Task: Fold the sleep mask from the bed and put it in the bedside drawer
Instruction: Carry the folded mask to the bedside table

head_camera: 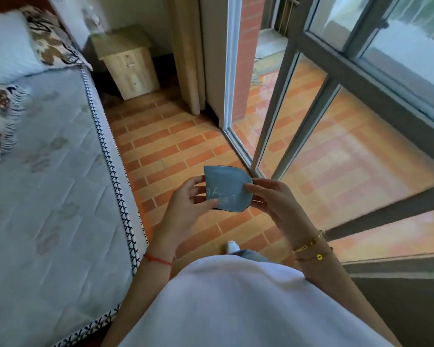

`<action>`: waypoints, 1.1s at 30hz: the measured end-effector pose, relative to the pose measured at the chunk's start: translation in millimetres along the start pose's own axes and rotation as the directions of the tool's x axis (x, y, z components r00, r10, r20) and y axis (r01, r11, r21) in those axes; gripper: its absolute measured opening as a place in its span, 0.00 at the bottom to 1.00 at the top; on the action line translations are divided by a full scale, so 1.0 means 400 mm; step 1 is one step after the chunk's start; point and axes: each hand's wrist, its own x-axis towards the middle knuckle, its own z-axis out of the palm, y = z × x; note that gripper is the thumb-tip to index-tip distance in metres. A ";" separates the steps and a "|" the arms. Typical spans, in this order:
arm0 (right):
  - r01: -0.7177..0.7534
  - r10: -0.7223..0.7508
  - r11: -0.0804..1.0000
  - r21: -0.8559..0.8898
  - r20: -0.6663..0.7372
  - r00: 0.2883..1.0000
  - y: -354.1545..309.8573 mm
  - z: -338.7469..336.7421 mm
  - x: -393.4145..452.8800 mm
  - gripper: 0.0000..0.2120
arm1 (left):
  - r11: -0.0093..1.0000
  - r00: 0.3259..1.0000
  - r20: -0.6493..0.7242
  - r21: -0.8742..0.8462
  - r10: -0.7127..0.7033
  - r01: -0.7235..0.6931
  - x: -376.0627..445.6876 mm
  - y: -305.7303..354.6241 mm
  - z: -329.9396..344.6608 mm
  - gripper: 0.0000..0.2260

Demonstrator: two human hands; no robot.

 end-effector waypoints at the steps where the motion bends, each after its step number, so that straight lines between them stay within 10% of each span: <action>1: 0.008 -0.007 1.000 -0.017 0.030 1.000 -0.030 -0.001 0.045 0.08 | 1.000 0.999 -0.032 -0.001 -0.004 0.004 0.033 0.018 0.000 0.24; 15: -0.023 0.081 0.985 -0.171 0.341 0.937 -0.288 0.127 0.536 0.04 | 0.996 0.930 -0.362 -0.089 -0.060 0.030 0.404 0.145 -0.086 0.23; 33: 0.001 0.073 0.984 -0.177 0.412 0.908 -0.608 0.534 1.197 0.04 | 0.997 0.891 -0.448 -0.073 -0.065 0.036 1.066 0.358 -0.496 0.24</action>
